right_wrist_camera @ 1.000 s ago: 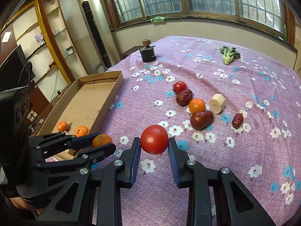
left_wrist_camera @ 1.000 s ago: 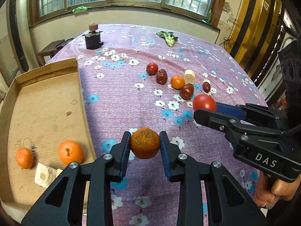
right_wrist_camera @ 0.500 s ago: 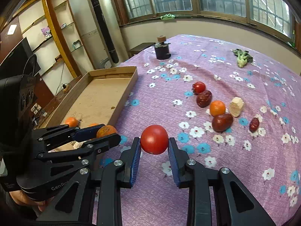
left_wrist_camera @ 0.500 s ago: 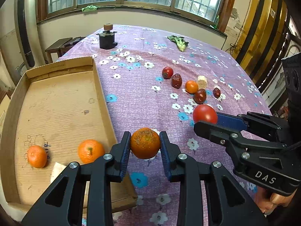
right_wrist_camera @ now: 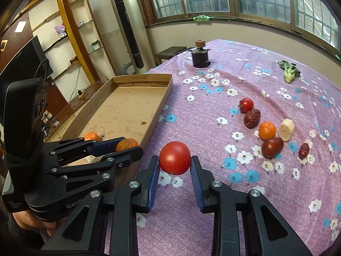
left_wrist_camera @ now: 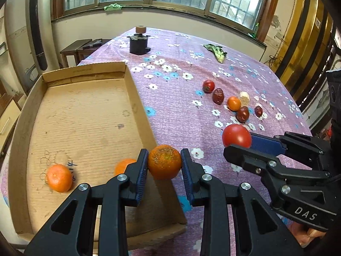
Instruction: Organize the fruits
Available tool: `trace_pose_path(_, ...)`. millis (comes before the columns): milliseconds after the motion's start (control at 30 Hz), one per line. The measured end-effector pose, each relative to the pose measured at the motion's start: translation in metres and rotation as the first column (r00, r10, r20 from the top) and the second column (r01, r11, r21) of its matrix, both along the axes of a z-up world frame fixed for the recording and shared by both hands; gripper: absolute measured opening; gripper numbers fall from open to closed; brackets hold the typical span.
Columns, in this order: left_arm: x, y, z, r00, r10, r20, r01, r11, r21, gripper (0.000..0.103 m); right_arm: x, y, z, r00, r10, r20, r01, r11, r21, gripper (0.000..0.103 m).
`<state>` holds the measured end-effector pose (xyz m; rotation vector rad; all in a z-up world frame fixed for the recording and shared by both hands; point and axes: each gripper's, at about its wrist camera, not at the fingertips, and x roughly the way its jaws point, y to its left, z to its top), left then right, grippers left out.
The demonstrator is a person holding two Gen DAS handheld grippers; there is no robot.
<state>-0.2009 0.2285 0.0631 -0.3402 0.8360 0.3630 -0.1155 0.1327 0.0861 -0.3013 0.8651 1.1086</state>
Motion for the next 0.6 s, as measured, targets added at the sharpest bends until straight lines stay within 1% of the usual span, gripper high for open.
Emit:
trace_pose_path(233, -0.009, 0.024, 0.001, 0.999, 0.046, -0.003, -0.046, 0.999, 0.006, 0.028, -0.012, 0.024, 0.001, 0.999, 0.047, -0.004, -0.047, 0.999, 0.004, 0.03)
trace_pose_path(400, -0.02, 0.051, 0.001, 0.994, 0.113, -0.013, -0.113, 0.994, 0.005, 0.028, -0.019, 0.046, 0.002, 0.996, 0.085, -0.004, -0.085, 0.996, 0.009, 0.029)
trace_pose_path(600, -0.033, 0.081, 0.0, 0.982, 0.186, -0.026, -0.186, 0.983, 0.005, 0.028, -0.026, 0.074, -0.005, 0.992, 0.124, -0.024, -0.124, 0.992, 0.01, 0.029)
